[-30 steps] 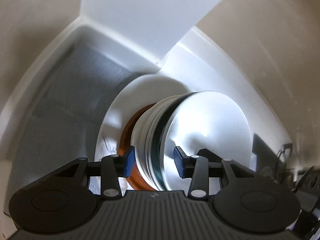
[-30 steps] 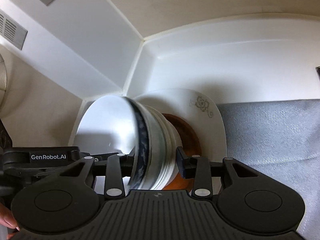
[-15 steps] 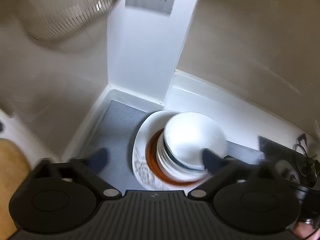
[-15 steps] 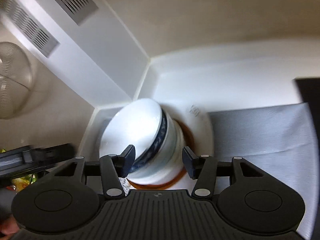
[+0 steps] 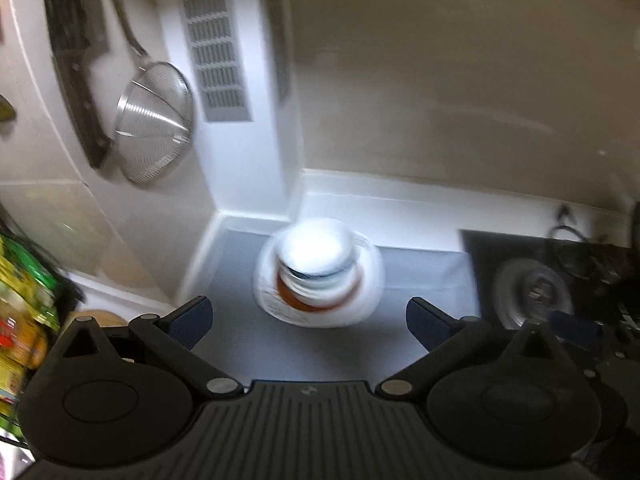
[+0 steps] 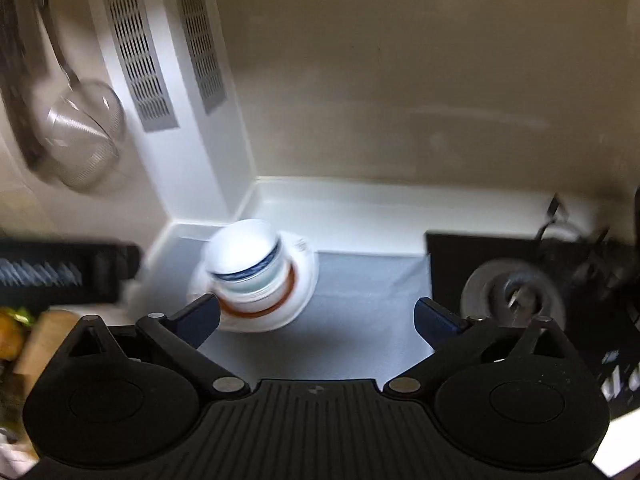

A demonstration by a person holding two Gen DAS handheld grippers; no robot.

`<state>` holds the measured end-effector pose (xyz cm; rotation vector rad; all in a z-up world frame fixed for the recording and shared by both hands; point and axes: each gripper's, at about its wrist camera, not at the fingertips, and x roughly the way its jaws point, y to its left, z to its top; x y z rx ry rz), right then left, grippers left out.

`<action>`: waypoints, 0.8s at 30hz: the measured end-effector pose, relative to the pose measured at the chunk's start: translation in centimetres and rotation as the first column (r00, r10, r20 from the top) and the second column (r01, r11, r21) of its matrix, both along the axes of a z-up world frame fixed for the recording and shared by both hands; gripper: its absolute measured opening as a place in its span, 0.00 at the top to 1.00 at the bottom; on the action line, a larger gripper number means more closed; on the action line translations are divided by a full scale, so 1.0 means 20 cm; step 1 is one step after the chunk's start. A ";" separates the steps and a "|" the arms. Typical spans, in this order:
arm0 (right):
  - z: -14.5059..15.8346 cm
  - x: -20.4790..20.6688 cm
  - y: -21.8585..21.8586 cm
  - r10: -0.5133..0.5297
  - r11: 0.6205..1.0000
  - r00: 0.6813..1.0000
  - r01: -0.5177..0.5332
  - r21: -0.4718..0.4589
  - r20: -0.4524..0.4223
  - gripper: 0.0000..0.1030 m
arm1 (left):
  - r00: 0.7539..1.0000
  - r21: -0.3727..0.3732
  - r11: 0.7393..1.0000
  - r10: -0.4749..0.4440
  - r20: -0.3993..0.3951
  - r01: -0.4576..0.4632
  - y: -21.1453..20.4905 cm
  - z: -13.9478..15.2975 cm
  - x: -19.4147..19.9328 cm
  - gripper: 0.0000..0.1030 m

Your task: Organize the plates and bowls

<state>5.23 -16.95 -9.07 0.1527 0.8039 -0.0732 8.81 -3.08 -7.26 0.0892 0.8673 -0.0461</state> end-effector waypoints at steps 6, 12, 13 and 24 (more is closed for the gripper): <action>0.12 -0.10 -0.07 -0.003 1.000 1.000 0.003 -0.015 0.001 0.00 | 1.000 -0.043 0.999 -0.015 0.024 0.016 -0.06 0.05 -0.12 0.00; 0.12 -0.17 -0.10 -0.035 0.999 0.999 0.036 0.027 -0.020 0.00 | 0.999 0.013 1.000 -0.026 0.040 0.025 -0.13 0.07 -0.18 0.00; 0.12 -0.18 -0.10 -0.037 0.999 0.999 0.037 0.022 -0.023 0.00 | 0.999 0.015 0.999 -0.029 0.038 0.029 -0.13 0.07 -0.18 0.00; 0.13 -0.23 -0.13 -0.031 0.999 0.999 0.032 0.020 -0.028 0.01 | 0.998 0.064 0.997 -0.039 0.047 0.036 -0.18 0.09 -0.22 0.00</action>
